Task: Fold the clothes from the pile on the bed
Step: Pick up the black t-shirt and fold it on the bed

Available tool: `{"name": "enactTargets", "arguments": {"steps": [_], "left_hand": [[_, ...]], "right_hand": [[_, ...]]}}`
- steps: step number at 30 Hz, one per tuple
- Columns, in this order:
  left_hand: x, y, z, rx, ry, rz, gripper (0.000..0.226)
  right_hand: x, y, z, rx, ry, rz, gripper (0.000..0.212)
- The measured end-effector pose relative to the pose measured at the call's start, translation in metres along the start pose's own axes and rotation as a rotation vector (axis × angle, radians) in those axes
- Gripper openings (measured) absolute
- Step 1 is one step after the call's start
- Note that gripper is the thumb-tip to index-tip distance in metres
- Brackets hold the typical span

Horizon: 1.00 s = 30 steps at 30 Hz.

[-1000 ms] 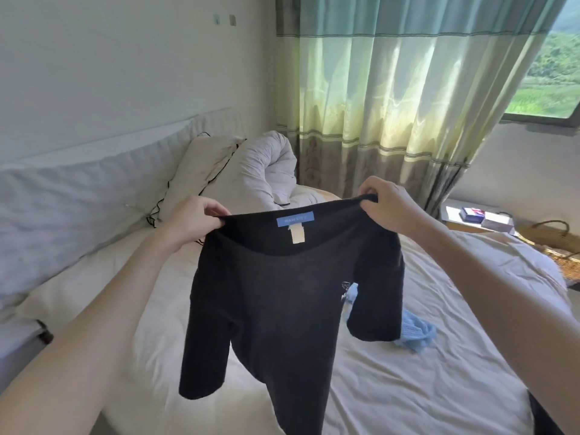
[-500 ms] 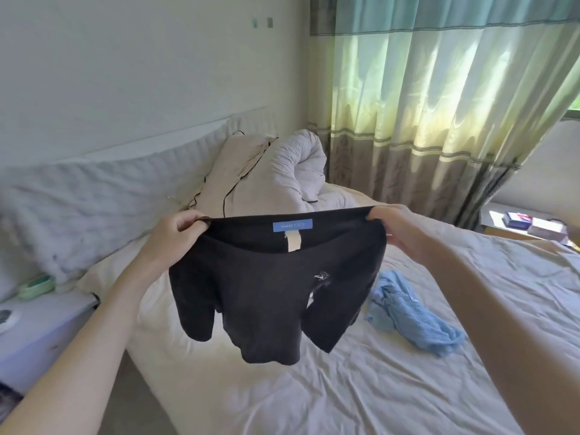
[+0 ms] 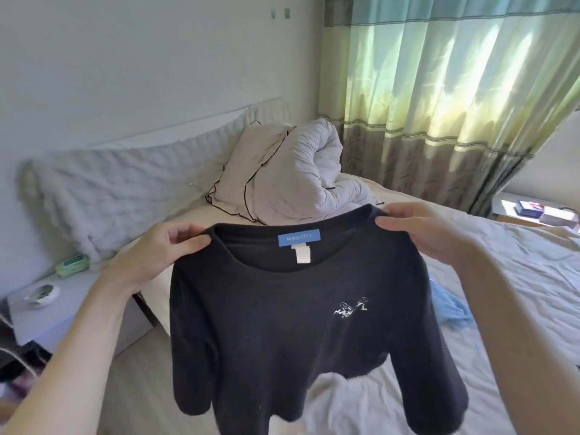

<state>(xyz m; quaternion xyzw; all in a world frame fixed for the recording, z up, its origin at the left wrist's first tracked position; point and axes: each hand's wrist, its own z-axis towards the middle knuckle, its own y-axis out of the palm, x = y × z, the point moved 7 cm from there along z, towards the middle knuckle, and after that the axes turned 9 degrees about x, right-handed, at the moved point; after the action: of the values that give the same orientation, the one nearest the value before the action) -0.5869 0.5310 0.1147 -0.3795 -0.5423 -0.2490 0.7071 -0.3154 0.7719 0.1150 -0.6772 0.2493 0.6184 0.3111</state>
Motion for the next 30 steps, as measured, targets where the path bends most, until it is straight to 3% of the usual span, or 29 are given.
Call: {"name": "enactTargets", "arguments": {"steps": [5, 11, 19, 23, 26, 30], "left_hand": [[-0.030, -0.033, -0.015, 0.331, 0.118, 0.448, 0.012], [-0.096, -0.066, -0.030, 0.275, 0.068, 0.514, 0.024], [-0.147, -0.105, 0.028, 0.316, 0.115, 0.612, 0.011], [-0.178, -0.121, 0.094, 0.362, 0.143, 0.661, 0.010], [-0.213, -0.132, 0.158, 0.369, 0.145, 0.718, 0.015], [-0.271, -0.139, 0.246, 0.351, 0.150, 0.831, 0.021]], "right_hand": [[0.017, 0.040, -0.017, 0.442, -0.216, -0.390, 0.013], [0.052, 0.076, -0.027, 0.635, -0.230, -0.753, 0.024], [0.065, 0.133, 0.054, 0.614, -0.319, -0.948, 0.027], [0.088, 0.158, 0.137, 0.500, -0.348, -0.882, 0.016], [0.112, 0.175, 0.212, 0.504, -0.342, -0.881, 0.015], [0.162, 0.193, 0.319, 0.482, -0.233, -0.878, 0.018]]}}
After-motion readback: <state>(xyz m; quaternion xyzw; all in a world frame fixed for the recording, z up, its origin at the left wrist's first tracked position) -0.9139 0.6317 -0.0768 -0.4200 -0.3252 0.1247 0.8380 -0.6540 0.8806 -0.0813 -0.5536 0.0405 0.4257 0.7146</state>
